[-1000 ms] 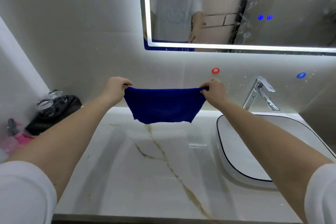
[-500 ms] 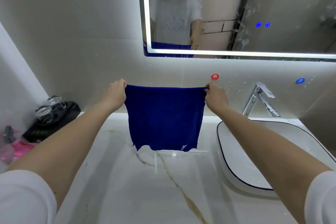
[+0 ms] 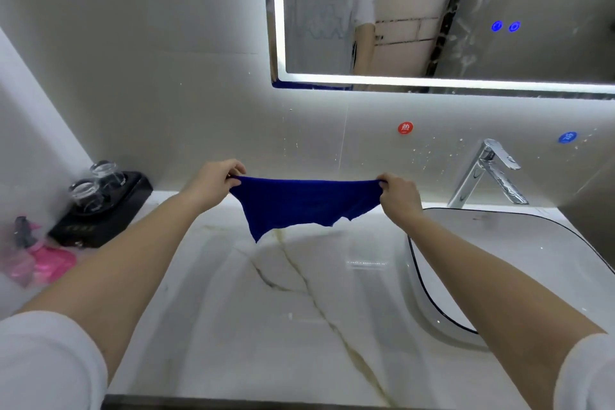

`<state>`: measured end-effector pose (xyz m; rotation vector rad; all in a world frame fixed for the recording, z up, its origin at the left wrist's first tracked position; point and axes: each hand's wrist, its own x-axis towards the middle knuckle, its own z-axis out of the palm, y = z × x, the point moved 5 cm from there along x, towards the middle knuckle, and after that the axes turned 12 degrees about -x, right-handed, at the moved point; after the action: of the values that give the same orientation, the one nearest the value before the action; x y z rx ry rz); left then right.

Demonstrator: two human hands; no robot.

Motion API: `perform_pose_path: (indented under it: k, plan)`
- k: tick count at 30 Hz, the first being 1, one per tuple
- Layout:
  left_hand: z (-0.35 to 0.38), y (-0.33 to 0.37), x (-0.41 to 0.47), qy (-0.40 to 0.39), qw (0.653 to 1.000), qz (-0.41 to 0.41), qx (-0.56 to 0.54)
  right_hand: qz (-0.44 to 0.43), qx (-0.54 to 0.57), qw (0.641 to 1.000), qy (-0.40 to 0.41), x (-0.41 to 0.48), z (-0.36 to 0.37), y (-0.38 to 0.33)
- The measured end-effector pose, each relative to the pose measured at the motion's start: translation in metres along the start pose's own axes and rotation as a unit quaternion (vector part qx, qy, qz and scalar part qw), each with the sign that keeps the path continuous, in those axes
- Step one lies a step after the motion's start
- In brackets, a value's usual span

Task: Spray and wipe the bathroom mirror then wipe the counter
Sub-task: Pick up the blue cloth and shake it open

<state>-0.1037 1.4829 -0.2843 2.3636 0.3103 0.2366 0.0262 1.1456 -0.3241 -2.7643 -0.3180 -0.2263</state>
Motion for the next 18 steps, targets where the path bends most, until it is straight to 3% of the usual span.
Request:
perform_pose_path:
  k: [9,18]
  plan:
    - [0.089,-0.073,-0.122,-0.203,0.972,-0.103,0.060,-0.022,-0.035,0.980,-0.195,-0.114,0.087,0.057]
    - [0.147,-0.119,-0.197,-0.292,0.938,-0.184,0.023,0.015,-0.057,0.946,-0.320,-0.182,0.139,0.087]
